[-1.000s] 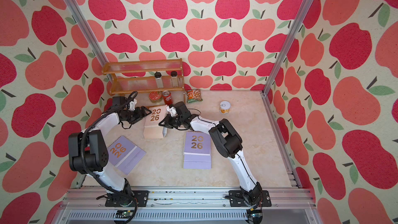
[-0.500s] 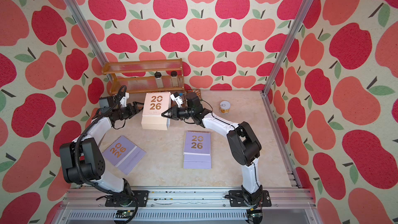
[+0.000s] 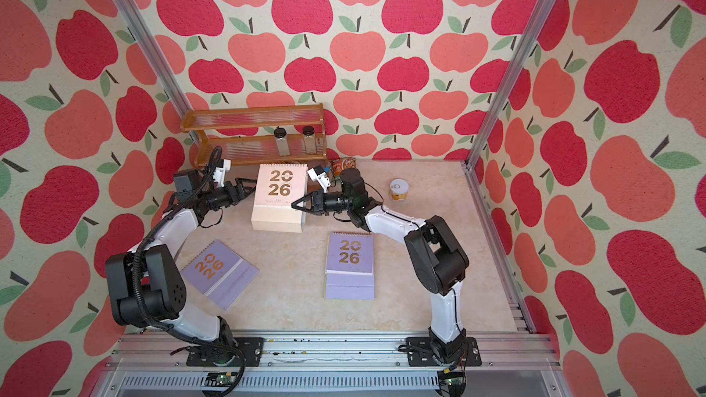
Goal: Stack the calendars
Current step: Pick up the calendar at the center of the board.
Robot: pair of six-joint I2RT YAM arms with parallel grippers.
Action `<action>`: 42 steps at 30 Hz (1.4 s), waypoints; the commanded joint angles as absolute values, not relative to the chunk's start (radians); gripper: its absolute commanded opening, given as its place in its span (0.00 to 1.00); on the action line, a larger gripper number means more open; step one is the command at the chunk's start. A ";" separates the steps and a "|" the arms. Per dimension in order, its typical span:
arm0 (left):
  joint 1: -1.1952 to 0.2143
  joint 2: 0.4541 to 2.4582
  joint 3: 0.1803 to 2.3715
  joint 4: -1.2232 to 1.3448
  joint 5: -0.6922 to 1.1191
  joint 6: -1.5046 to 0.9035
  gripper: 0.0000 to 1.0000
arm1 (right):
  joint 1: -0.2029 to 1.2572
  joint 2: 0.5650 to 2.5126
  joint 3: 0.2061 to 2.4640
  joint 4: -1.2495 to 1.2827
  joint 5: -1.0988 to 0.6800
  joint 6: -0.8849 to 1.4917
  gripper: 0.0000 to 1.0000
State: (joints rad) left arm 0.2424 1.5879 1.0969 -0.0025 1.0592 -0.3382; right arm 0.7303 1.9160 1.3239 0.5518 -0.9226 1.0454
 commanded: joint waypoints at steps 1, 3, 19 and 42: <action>0.271 1.558 1.077 0.064 1.100 -0.382 0.82 | 0.714 1.815 1.306 0.586 -0.953 1.006 0.00; 0.279 1.559 1.075 0.077 1.105 -0.396 0.82 | 0.707 1.785 1.294 0.559 -0.951 0.978 0.00; 0.236 1.542 1.110 0.109 1.295 -0.419 0.82 | 0.626 1.769 1.238 0.588 -0.991 0.988 0.00; 0.076 1.604 1.281 -0.211 1.385 -0.174 0.81 | 0.647 1.869 1.253 0.830 -1.078 1.148 0.00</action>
